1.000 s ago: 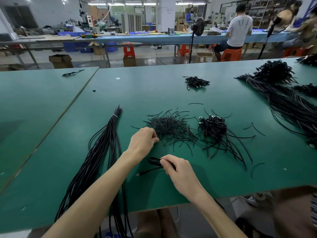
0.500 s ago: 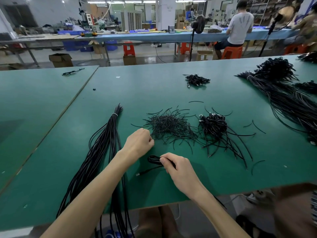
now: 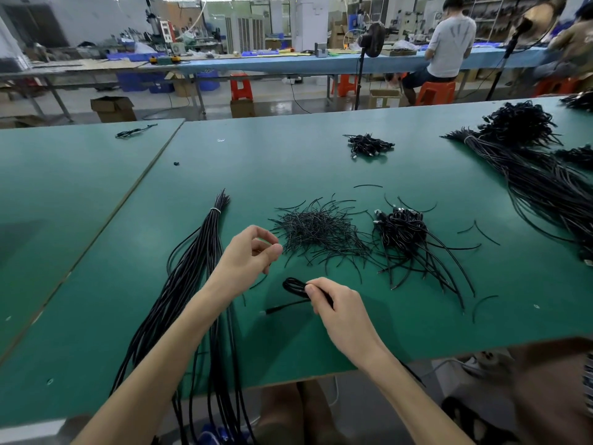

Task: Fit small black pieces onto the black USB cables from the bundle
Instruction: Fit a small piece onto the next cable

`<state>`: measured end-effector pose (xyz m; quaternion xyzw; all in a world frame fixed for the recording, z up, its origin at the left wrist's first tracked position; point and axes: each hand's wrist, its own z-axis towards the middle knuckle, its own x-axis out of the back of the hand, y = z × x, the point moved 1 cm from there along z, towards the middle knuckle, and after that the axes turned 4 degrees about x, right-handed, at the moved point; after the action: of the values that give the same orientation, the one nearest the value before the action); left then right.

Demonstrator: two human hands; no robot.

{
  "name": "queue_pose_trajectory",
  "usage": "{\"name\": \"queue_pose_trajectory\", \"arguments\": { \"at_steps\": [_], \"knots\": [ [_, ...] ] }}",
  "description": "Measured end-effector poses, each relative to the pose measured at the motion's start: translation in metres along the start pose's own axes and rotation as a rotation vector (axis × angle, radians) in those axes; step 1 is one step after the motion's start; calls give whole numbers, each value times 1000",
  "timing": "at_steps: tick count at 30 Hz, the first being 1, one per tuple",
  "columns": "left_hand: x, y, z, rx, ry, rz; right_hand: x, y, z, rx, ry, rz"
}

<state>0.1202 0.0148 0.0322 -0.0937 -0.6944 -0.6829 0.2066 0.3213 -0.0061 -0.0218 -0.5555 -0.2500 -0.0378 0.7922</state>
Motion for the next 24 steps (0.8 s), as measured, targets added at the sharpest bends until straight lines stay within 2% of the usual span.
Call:
{"name": "queue_pose_trajectory", "arguments": {
  "at_steps": [3,7,16,24],
  "knots": [
    [-11,9,-32,-84,-75,-103,0,2,1,-13,42,16],
    [-38,-1,-63,-67,-150,-96,4,8,4,-45,120,42],
    [-60,-19,-68,1,62,-151,4,21,7,-117,178,311],
    [-70,-25,-68,103,75,-329,4,21,7,-101,180,388]
  ]
}}
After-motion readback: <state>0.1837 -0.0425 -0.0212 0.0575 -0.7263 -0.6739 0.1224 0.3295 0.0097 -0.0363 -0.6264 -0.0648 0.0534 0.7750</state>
